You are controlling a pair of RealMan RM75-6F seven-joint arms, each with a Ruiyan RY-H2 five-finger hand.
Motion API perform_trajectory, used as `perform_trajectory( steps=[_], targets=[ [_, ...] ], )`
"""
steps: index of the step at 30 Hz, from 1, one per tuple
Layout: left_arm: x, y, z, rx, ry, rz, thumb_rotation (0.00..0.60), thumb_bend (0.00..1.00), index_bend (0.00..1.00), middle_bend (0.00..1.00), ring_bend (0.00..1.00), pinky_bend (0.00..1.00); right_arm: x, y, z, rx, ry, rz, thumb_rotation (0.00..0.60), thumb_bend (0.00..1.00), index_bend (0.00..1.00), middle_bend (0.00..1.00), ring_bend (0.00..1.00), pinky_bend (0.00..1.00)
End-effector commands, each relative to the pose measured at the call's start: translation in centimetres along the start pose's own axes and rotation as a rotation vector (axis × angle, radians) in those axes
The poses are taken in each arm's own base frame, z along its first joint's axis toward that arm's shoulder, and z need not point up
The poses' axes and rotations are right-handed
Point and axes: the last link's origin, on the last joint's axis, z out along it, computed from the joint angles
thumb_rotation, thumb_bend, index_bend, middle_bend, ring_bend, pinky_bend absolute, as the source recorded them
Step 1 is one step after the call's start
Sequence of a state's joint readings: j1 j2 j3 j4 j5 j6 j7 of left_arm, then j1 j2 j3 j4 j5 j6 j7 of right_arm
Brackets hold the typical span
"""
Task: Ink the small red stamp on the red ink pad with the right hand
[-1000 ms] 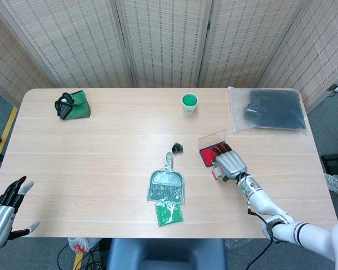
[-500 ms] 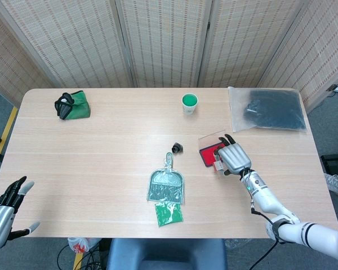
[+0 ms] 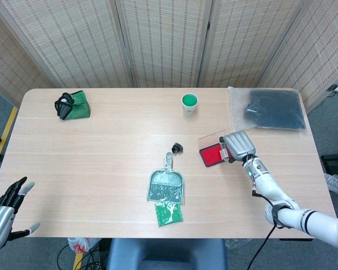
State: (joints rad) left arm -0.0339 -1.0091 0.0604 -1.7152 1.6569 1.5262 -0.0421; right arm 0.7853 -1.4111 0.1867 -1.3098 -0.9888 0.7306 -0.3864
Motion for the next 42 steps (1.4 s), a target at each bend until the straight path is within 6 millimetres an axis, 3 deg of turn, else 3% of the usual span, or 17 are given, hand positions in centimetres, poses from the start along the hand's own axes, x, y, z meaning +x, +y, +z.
perform_trajectory(
  steps=[1, 19, 42],
  targets=[
    [0.0, 0.0, 0.0, -0.001, -0.004, 0.000, 0.600, 0.18, 0.08, 0.00, 0.00, 0.26, -0.3, -0.3, 1.0, -0.010, -0.027, 0.008, 0.600, 0.28, 0.88, 0.99, 0.75, 0.67],
    [-0.1, -0.1, 0.0, -0.016, -0.023, -0.008, 0.600, 0.17, 0.08, 0.00, 0.00, 0.26, -1.6, -1.3, 4.7, -0.052, -0.077, 0.059, 0.600, 0.28, 0.89, 1.00, 0.78, 0.69],
    [-0.2, 0.1, -0.2, -0.024, -0.023, -0.003, 0.600, 0.18, 0.08, 0.00, 0.00, 0.26, -3.5, -1.7, 5.9, -0.066, -0.105, 0.025, 0.600, 0.28, 0.90, 1.00, 0.78, 0.69]
  ],
)
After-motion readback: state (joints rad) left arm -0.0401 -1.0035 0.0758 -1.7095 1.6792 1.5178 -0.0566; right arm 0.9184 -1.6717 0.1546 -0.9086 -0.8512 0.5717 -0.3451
